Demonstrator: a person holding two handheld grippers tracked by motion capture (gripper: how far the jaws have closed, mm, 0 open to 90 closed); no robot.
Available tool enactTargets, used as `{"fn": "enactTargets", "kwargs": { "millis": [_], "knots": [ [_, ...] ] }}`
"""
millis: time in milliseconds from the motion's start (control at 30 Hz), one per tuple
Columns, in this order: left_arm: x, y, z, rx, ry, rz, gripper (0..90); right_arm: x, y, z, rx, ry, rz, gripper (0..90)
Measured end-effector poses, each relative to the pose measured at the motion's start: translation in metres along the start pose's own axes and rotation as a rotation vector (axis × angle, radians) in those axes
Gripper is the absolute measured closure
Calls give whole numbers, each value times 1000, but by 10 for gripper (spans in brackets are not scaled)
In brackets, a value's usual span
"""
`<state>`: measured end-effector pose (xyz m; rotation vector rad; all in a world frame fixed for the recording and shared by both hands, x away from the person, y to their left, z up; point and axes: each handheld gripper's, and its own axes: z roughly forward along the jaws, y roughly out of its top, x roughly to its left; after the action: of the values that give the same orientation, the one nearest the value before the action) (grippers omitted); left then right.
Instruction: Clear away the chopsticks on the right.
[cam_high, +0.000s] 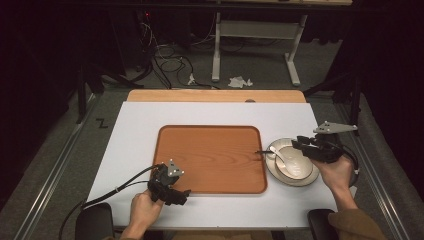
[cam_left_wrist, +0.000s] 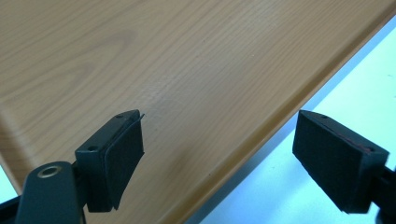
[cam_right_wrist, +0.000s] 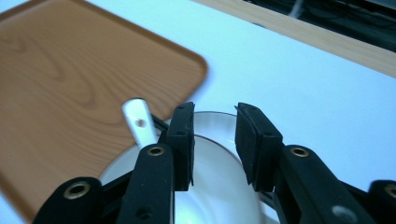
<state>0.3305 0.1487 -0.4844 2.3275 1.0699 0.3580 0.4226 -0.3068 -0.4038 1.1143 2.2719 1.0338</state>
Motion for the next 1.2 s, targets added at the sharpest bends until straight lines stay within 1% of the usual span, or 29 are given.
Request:
{"fn": "enactTargets", "kwargs": {
  "millis": [33, 100, 133, 167, 200, 233, 267, 333, 367, 400, 433, 467, 533, 600, 667, 700, 733, 767, 833, 867, 1000, 1133, 1200],
  "knots": [
    [0, 0, 0, 1, 0, 1, 165, 0, 0, 0, 0, 0, 0, 687],
    [0, 0, 0, 2, 2, 1, 165, -8, -3, -2, 6, -18, 28, 693],
    [0, 0, 0, 5, 1, 0, 165, -15, -5, -2, 13, -30, 34, 695],
    [0, 0, 0, 5, 1, 0, 166, -15, -5, -2, 13, -30, 34, 695],
    [0, 0, 2, 8, 0, -1, 166, -21, -8, -2, 14, -44, 48, 695],
    [0, 0, 2, 8, 0, -1, 166, -21, -8, -2, 14, -44, 48, 695],
    [0, 0, 1, 8, 1, -1, 165, -28, -13, -1, 17, -71, 54, 703],
    [0, 0, 0, -6, 6, 1, 165, -34, -16, 0, 29, -89, 61, 715],
    [0, 0, 0, -6, 6, 1, 165, -34, -16, 0, 29, -89, 61, 715],
    [0, 0, 0, -8, 7, 1, 165, -40, -20, 0, 39, -106, 74, 722],
    [0, 0, 0, -8, 7, 1, 165, -40, -20, 0, 39, -106, 74, 722],
    [-1, 0, 1, -1, 7, 0, 165, -45, -23, 0, 51, -118, 86, 727],
    [-1, 0, 2, 3, 6, 0, 166, -49, -27, 1, 65, -118, 101, 728],
    [-1, 0, 2, 4, 6, -1, 166, -52, -28, 3, 74, -124, 100, 727],
    [-1, 0, 1, -4, 1, -3, 166, -57, -32, 8, 121, -131, 93, 724],
    [-1, 0, 1, -4, 1, -3, 166, -57, -32, 8, 121, -131, 93, 724],
    [-1, 0, 0, -7, -3, -4, 165, -59, -33, 12, 159, -125, 90, 722],
    [-1, 0, 0, -7, -3, -4, 166, -59, -33, 12, 159, -125, 90, 722],
    [-1, 0, 1, -7, -4, -6, 165, -59, -35, 17, 192, -123, 80, 714],
    [-1, 0, 1, -5, -4, -7, 166, -58, -36, 21, 217, -117, 69, 708],
    [-1, 0, 0, -7, -3, -4, 165, -61, -37, 26, 238, -122, 77, 674],
    [-1, 0, 0, -8, -2, -4, 165, -62, -37, 28, 237, -126, 81, 652],
    [-1, 0, 1, -6, -4, -6, 165, -63, -37, 30, 247, -123, 78, 647]
  ]
}}
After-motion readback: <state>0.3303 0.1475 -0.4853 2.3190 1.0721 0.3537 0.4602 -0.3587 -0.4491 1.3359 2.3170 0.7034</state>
